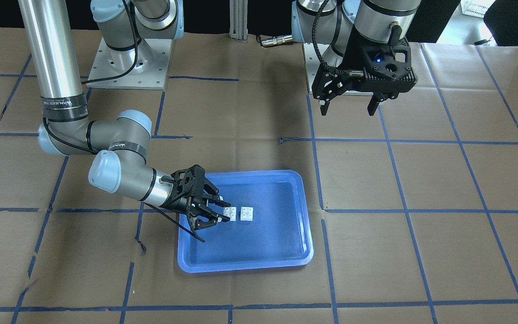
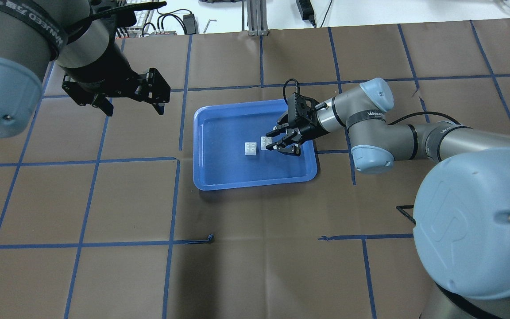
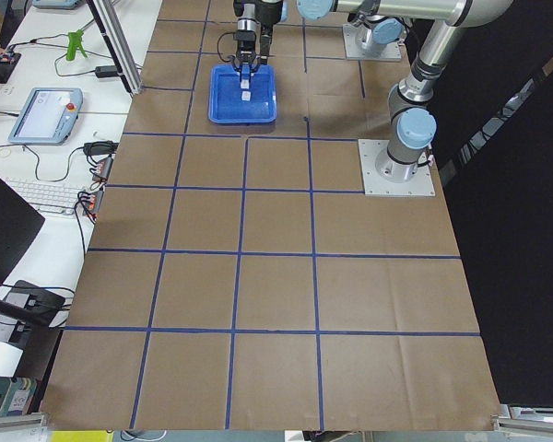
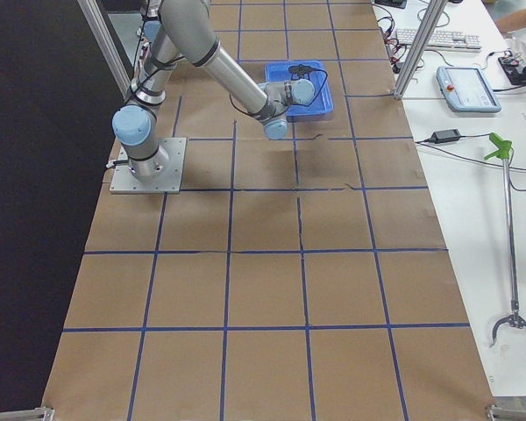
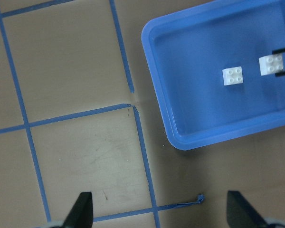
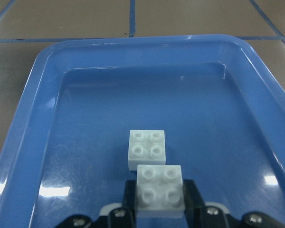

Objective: Assemble white blocks and place on blue tray

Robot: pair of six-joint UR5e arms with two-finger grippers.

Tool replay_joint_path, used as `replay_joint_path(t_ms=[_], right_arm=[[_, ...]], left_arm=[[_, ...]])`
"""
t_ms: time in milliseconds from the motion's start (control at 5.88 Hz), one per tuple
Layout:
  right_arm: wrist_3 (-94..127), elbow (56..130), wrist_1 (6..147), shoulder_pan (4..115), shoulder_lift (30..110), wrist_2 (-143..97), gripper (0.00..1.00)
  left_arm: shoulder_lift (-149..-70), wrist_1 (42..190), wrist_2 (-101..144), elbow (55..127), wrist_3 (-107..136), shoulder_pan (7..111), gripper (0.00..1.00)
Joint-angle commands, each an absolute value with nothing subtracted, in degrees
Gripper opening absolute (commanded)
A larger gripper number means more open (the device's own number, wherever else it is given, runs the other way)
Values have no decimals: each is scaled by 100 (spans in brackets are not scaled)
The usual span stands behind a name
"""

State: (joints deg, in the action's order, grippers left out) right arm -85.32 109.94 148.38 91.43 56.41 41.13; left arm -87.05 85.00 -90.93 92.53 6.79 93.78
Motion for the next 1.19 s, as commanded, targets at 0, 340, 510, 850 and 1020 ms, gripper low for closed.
replay_joint_path(t_ms=[0,340,510,850,1020], right_arm=[[-8508,10986,14924,9158,5537,4105,34],[-8508,10986,14915,9289,5528,4104,34],[-8508,10986,14915,9290,5528,4104,34],[-8508,10986,14915,9290,5528,4104,34],[-8508,10986,14915,9290,5528,4104,36]], left_arm=[[-8657,8482,-9088,9263,1072,9378,99],[-8657,8411,-9079,9264,1072,9378,99],[-8649,8402,-9079,9264,1072,9369,99],[-8640,8394,-9088,9255,1063,9369,99],[-8640,8359,-9088,9264,1055,9369,99]])
